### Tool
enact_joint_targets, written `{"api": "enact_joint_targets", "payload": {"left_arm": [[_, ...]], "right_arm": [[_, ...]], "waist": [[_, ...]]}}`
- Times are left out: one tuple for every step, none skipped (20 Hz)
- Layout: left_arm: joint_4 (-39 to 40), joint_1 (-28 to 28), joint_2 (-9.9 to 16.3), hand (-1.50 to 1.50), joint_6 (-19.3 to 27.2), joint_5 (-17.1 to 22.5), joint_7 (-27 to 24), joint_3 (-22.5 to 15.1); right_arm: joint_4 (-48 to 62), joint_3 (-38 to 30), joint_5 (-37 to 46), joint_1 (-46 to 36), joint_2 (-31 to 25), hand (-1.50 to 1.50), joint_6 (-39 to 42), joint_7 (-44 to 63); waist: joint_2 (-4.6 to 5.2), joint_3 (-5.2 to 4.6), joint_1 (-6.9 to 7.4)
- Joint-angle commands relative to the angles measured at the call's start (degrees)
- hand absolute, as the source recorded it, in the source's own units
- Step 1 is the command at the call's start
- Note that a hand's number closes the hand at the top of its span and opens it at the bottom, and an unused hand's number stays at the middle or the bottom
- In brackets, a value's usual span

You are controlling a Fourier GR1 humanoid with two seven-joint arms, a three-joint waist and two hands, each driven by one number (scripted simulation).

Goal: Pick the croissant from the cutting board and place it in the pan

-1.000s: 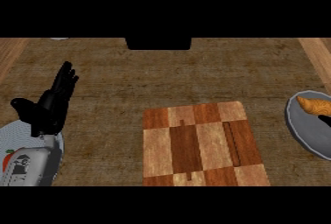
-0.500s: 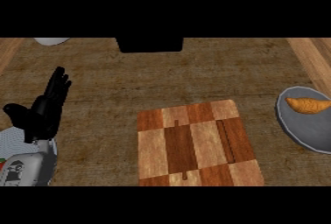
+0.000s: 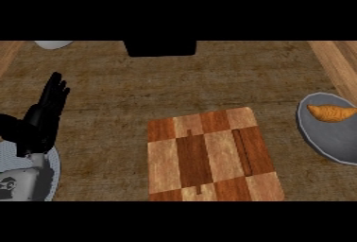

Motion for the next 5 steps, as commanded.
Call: {"api": "enact_joint_targets", "payload": {"left_arm": [[0.5,-1.6,-0.7,0.00,1.2,-1.5,0.3,-0.9],[-1.0,-0.4,-1.2,0.00,1.3,-1.9,0.5,-1.6],[-0.5,-2.2,-2.1,0.00,1.5,-2.2,1.6,-2.7],[-1.4,-1.6,-0.4,0.00,-0.9,0.5,3.2,-1.1],[-3.1,1.9,-1.9,0.00,-0.2,-0.8,0.3,-2.3]], "right_arm": [[-18.2,-0.2,-3.8,10.1,7.2,-1.50,3.0,7.0],[-21.3,-0.8,-3.4,13.8,9.4,-1.50,2.9,5.7],[-26.5,0.6,-2.3,14.5,12.4,-1.50,0.9,8.2],[-30.3,0.7,-2.3,16.2,14.6,-1.50,0.4,9.7],[-31.5,0.6,-1.6,18.5,17.0,-1.50,0.7,7.5]], "waist": [[0.39,0.11,0.81],[0.39,0.18,1.15],[0.47,0.15,1.10],[0.47,0.19,1.58],[0.47,0.26,1.94]]}}
